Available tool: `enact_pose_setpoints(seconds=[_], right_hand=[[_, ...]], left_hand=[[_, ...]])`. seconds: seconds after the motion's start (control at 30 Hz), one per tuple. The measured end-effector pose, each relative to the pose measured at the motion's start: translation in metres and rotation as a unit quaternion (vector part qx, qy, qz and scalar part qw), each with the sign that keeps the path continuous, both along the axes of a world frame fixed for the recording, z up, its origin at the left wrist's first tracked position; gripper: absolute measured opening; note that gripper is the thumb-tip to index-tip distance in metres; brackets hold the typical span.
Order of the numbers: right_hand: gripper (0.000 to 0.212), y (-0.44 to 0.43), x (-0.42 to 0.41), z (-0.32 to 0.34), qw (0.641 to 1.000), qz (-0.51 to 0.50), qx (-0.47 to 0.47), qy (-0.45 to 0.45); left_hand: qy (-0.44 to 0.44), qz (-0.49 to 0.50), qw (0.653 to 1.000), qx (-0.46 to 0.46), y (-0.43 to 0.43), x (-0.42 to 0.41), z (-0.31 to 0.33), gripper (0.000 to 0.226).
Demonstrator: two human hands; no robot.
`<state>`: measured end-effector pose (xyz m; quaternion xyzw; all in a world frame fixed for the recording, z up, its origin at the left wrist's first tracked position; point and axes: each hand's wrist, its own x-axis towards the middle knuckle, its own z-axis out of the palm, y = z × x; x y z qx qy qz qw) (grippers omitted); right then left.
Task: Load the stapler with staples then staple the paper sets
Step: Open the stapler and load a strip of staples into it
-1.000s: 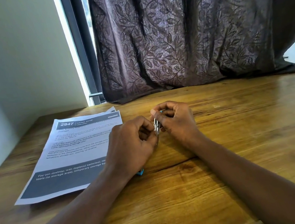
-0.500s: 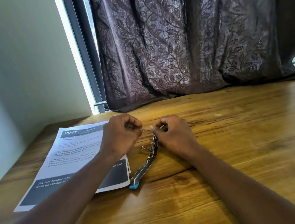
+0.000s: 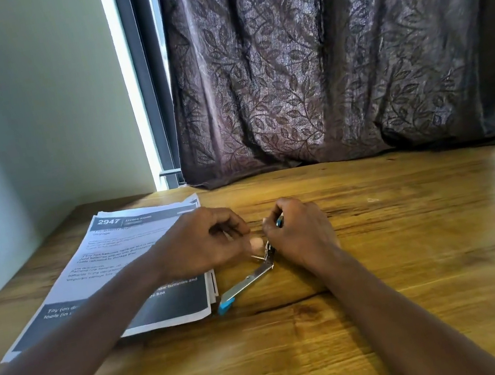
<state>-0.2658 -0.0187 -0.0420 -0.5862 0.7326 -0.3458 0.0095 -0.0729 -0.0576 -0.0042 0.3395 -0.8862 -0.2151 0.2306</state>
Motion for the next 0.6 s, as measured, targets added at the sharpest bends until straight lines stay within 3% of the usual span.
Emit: enact_pose_setpoints(seconds=[0.13, 0.33, 0.6], right_hand=[[0.019, 0.005, 0.000, 0.006, 1.000, -0.011, -0.006, 0.002], [0.027, 0.009, 0.002, 0.004, 0.997, 0.001, -0.009, -0.080], [0.007, 0.024, 0.006, 0.005, 0.987, 0.117, 0.011, -0.108]], left_hand=[[-0.112, -0.065, 0.992, 0.002, 0.016, 0.022, -0.003, 0.063], [-0.057, -0.049, 0.994, -0.083, 0.014, 0.019, -0.018, 0.030], [0.030, -0.008, 0.992, -0.124, 0.010, 0.015, -0.033, 0.031]])
